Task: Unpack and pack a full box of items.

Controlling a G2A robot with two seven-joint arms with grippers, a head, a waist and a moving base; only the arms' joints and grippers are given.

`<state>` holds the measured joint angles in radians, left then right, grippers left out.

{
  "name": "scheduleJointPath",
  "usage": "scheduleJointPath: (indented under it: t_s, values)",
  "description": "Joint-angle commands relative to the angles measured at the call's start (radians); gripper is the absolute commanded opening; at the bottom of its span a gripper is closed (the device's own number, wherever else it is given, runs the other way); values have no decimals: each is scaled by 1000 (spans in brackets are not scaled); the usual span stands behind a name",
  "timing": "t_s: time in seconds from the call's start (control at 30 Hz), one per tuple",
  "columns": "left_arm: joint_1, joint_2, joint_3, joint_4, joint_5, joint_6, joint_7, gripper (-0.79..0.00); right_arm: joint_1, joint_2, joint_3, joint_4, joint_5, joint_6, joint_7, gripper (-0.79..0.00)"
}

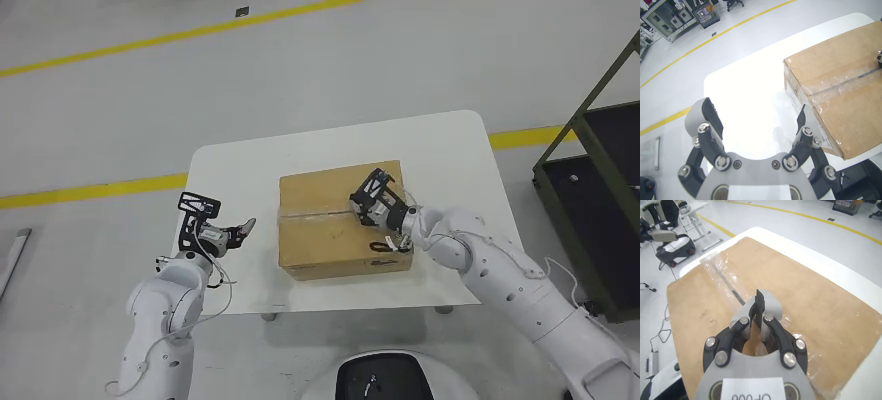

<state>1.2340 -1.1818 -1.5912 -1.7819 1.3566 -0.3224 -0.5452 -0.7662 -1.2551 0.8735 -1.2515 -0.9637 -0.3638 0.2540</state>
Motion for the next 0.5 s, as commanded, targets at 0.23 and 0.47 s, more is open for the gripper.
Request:
scheduleJointPath:
  t_s: [0.23, 0.47]
  values:
    - [0, 0, 0, 0, 0, 0, 0, 0, -99, 29, 130, -135, -6, 38, -44, -785]
    - [0, 0, 0, 0, 0, 0, 0, 0, -171, 46, 178, -145, -55, 33, -8, -785]
